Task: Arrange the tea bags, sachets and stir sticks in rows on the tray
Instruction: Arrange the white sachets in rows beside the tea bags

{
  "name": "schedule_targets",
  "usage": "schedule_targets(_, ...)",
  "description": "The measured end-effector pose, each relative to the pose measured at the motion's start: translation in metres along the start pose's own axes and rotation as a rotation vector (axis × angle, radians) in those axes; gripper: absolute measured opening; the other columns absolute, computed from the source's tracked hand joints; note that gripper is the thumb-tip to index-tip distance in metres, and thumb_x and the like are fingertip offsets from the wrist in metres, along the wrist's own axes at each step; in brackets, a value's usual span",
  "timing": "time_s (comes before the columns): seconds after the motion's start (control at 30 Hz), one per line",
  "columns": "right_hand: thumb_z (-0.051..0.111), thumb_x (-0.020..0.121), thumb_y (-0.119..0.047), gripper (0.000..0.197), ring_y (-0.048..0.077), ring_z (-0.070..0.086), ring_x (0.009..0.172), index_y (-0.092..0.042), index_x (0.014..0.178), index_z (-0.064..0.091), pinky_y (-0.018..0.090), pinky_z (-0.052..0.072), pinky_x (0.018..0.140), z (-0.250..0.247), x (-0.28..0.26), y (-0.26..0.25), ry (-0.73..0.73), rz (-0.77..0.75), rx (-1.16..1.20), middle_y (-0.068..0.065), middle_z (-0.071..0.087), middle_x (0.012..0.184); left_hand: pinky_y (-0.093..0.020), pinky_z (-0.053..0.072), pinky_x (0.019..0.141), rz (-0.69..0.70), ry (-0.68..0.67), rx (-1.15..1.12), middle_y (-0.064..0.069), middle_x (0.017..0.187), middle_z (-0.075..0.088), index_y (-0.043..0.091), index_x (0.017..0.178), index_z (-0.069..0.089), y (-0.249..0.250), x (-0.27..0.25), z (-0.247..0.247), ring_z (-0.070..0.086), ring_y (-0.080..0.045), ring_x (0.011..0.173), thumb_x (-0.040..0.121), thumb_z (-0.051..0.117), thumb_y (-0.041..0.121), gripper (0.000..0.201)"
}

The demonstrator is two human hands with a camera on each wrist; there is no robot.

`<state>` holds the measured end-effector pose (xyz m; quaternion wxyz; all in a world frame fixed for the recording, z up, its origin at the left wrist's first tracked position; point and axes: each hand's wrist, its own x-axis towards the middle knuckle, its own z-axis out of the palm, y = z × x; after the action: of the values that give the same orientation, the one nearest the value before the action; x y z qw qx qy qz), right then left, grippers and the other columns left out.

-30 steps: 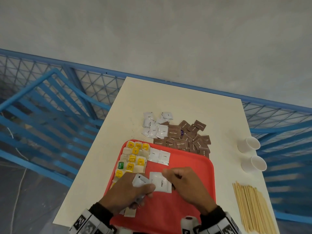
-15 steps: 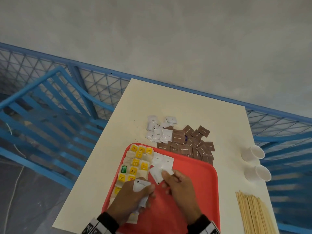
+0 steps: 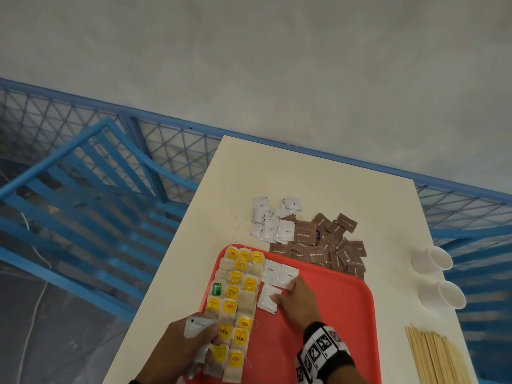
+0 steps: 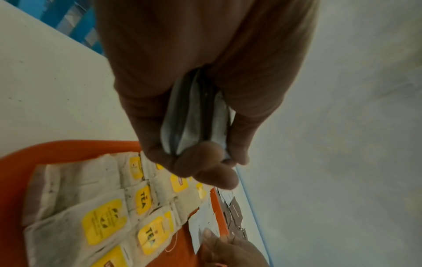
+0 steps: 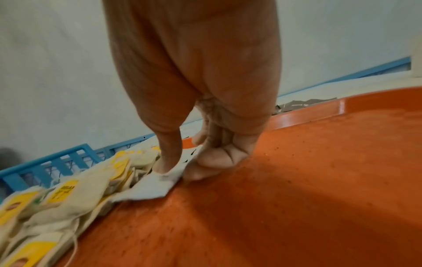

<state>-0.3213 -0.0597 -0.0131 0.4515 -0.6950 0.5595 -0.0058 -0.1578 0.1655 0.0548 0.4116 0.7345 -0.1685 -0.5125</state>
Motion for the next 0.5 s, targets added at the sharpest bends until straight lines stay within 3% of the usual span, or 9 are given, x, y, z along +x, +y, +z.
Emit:
schedule_targets(0.07,0.078,0.078,-0.027,0.038,0.014,0.053,0.075,-0.02,0.083,0.041,0.026,0.039,0.06,0.004,-0.007,0.0,0.045,-0.014,-0.036,-0.002,0.059,0.083,-0.025,0.053,0.061,0.016,-0.026,-0.012,-0.002,0.069,0.074,0.018,0.07,0.077,-0.005,0.003,-0.004,0.067,-0.013,0.061,0.053,0.078,0.076,0.06)
schedule_targets(0.1,0.077,0.079,-0.028,0.037,0.013,0.053,0.075,-0.02,0.083,0.042,0.024,0.038,0.059,0.007,-0.01,-0.001,0.053,-0.02,-0.047,-0.003,0.059,0.082,-0.024,0.054,0.063,0.009,-0.022,-0.026,0.0,0.07,0.075,0.015,0.078,0.077,-0.004,0.004,-0.002,0.068,-0.01,0.061,0.06,0.081,0.068,0.056)
schedule_targets(0.17,0.077,0.079,-0.032,0.036,0.012,0.054,0.076,-0.018,0.088,0.045,0.022,0.037,0.057,0.014,-0.013,-0.001,0.064,-0.031,-0.071,-0.005,0.058,0.083,-0.019,0.056,0.062,0.001,0.05,-0.031,0.003,0.076,0.077,0.01,0.095,0.074,-0.007,0.004,0.002,0.07,-0.006,0.065,0.082,0.077,0.037,0.03)
schedule_targets(0.2,0.077,0.079,-0.033,0.036,0.012,0.054,0.077,-0.018,0.092,0.047,0.023,0.038,0.058,0.017,-0.012,-0.002,0.068,-0.033,-0.081,-0.006,0.058,0.084,-0.018,0.056,0.062,0.004,0.073,-0.014,0.003,0.077,0.077,0.009,0.097,0.074,-0.008,0.003,0.003,0.07,-0.005,0.066,0.085,0.075,0.031,0.025)
schedule_targets(0.23,0.077,0.079,-0.033,0.037,0.013,0.055,0.079,-0.017,0.095,0.048,0.024,0.039,0.06,0.021,-0.011,-0.003,0.072,-0.036,-0.086,-0.006,0.058,0.084,-0.02,0.057,0.064,-0.002,0.058,-0.01,0.001,0.077,0.077,0.01,0.094,0.076,-0.004,0.001,0.004,0.07,-0.006,0.066,0.082,0.077,0.035,0.028)
schedule_targets(0.33,0.075,0.08,-0.031,0.034,0.015,0.055,0.081,-0.018,0.095,0.048,0.027,0.042,0.066,0.027,-0.008,-0.005,0.073,-0.051,-0.09,-0.005,0.058,0.086,-0.02,0.054,0.057,0.031,0.018,-0.012,-0.002,0.067,0.074,0.017,0.066,0.077,0.005,0.002,0.003,0.068,-0.008,0.057,0.052,0.085,0.059,0.044)
schedule_targets(0.37,0.075,0.08,-0.03,0.033,0.015,0.054,0.081,-0.018,0.094,0.047,0.027,0.042,0.066,0.028,-0.007,-0.005,0.073,-0.055,-0.092,-0.005,0.057,0.086,-0.018,0.053,0.054,0.009,0.02,-0.028,-0.003,0.067,0.074,0.019,0.064,0.076,0.009,0.002,0.003,0.068,-0.008,0.055,0.061,0.085,0.053,0.035)
schedule_targets(0.43,0.075,0.081,-0.029,0.032,0.014,0.054,0.081,-0.018,0.094,0.048,0.026,0.042,0.067,0.028,-0.006,-0.006,0.076,-0.057,-0.09,-0.005,0.057,0.086,-0.017,0.053,0.051,0.013,0.001,-0.059,-0.003,0.066,0.074,0.014,0.069,0.073,0.008,0.003,0.006,0.068,-0.009,0.053,0.086,0.076,0.024,0.02)
schedule_targets(0.5,0.074,0.082,-0.029,0.032,0.015,0.054,0.081,-0.017,0.095,0.048,0.028,0.044,0.069,0.027,-0.007,-0.008,0.074,-0.063,-0.085,-0.005,0.057,0.087,-0.017,0.054,0.054,0.018,-0.02,-0.05,-0.001,0.068,0.075,0.015,0.072,0.075,0.003,0.002,0.008,0.07,-0.009,0.057,0.087,0.075,0.019,0.015)
